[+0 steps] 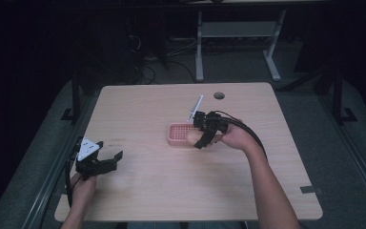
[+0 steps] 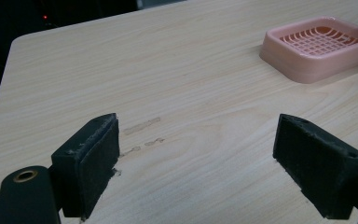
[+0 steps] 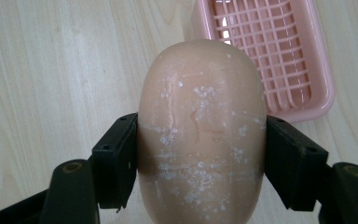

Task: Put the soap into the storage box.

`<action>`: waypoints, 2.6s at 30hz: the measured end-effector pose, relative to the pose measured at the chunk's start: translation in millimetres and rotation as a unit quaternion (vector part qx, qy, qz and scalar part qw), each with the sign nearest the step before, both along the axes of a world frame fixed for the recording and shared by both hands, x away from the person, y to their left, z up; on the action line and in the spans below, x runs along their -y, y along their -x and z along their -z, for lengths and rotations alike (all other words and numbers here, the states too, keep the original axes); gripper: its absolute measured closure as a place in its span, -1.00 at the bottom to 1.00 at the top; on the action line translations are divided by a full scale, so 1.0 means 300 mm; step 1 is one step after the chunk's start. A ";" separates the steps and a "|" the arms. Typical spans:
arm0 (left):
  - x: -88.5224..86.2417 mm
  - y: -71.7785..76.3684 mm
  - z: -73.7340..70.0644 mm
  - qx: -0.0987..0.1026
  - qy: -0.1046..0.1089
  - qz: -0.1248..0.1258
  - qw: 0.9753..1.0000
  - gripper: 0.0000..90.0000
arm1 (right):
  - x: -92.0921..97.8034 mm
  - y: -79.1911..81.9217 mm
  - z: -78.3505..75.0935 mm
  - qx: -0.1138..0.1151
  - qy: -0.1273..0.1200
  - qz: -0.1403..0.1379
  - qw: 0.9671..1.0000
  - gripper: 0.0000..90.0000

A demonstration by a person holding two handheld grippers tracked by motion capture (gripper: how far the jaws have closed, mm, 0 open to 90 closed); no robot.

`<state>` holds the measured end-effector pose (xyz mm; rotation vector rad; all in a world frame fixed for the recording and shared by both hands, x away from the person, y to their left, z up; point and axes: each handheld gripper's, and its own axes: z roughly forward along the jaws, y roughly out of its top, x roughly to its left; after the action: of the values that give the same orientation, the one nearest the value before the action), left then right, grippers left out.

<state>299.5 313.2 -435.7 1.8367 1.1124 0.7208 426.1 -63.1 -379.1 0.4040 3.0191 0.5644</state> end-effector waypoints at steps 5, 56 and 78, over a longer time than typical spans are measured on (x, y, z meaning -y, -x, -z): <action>0.002 0.000 0.000 -0.001 -0.002 0.000 1.000 -0.69 | -0.019 0.002 -0.001 -0.003 0.002 -0.010 1.000 -0.29; -0.007 -0.001 0.001 0.000 0.004 -0.006 1.000 -0.69 | -0.193 -0.205 0.047 -0.031 0.037 -0.004 0.999 -0.29; -0.016 -0.001 -0.002 0.000 0.008 -0.011 1.000 -0.68 | -0.201 -0.238 0.113 -0.048 0.052 0.005 0.997 -0.29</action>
<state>299.8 317.9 -435.0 1.8127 1.1370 0.7234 497.7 -2.8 -413.0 0.4529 3.1182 0.3950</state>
